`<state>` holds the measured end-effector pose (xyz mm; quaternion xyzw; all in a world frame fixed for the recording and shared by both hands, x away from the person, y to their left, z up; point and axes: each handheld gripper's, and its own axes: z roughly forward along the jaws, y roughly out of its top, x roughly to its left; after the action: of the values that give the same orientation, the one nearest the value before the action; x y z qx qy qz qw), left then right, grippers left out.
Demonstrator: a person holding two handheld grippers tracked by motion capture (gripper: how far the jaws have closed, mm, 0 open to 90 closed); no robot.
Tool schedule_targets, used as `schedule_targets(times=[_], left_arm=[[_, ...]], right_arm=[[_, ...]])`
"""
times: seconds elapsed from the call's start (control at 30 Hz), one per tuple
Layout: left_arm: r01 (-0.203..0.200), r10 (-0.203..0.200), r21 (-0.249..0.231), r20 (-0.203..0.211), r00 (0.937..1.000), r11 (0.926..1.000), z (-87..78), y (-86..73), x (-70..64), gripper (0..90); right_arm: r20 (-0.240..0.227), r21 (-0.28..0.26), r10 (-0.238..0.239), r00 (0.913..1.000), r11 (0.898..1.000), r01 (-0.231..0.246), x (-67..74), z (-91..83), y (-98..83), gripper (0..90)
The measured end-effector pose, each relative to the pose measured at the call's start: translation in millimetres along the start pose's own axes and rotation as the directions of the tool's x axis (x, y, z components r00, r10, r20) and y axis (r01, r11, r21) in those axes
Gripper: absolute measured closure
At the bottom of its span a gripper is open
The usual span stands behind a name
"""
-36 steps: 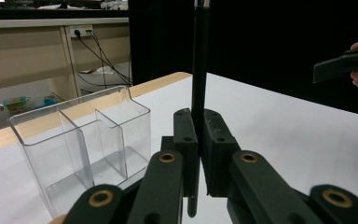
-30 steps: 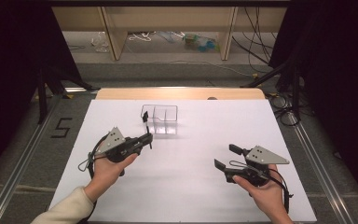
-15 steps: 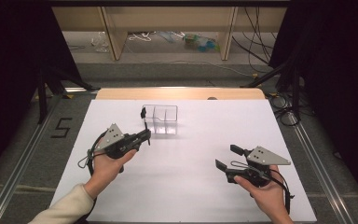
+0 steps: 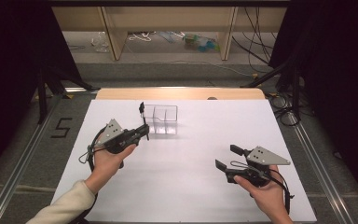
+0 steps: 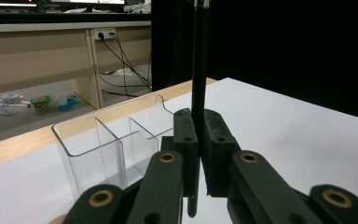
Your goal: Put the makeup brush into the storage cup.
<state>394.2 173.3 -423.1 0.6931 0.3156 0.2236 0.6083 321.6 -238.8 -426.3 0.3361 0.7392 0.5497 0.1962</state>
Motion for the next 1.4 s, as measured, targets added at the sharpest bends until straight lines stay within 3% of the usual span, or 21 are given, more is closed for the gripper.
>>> schedule_targets(times=[0.5, 0.53, 0.63, 0.7, 0.77, 0.83, 1.4], left_arm=[[-0.009, 0.009, -0.005, -0.018, 0.9998, 0.9999, 5.4, 4.8, 6.9, 85.3], [-0.008, 0.008, -0.006, -0.019, 0.9998, 1.0000, 5.6, 4.8, 7.0, 85.3], [-0.009, 0.009, -0.006, -0.023, 0.9997, 0.9999, 6.3, 6.2, 8.4, 85.3], [-0.005, 0.004, -0.010, -0.026, 0.9997, 0.9999, 7.3, 7.5, 9.4, 85.3], [-0.012, 0.012, -0.010, -0.029, 0.9995, 0.9999, 8.0, 9.0, 11.3, 85.3], [-0.007, 0.006, -0.015, -0.033, 0.9994, 0.9999, 9.3, 9.6, 12.3, 85.3], [0.003, -0.003, -0.014, -0.047, 0.9989, 0.9999, 15.0, 12.9, 17.9, 85.2]], right_arm=[[-0.008, -0.005, 0.009, 0.9999, 1.000, -0.009, 0.2, 1.8, -1.3, 22.0], [0.003, -0.021, -0.019, 0.9998, 1.000, 0.019, -1.6, 2.5, -1.4, 21.8], [0.006, 0.033, -0.002, 1.0000, 0.999, 0.002, -0.2, -0.9, -0.4, 21.8], [0.004, 0.033, -0.001, 1.0000, 0.999, 0.001, 0.0, -0.9, -0.3, 21.8], [-0.007, -0.002, 0.005, 1.0000, 1.000, -0.005, 0.2, 1.9, -1.4, 21.8], [0.006, 0.034, -0.001, 1.0000, 0.999, 0.000, -0.2, -1.0, -0.5, 21.8], [0.005, 0.034, -0.001, 1.0000, 0.999, 0.000, -0.2, -1.1, -0.5, 21.7]])
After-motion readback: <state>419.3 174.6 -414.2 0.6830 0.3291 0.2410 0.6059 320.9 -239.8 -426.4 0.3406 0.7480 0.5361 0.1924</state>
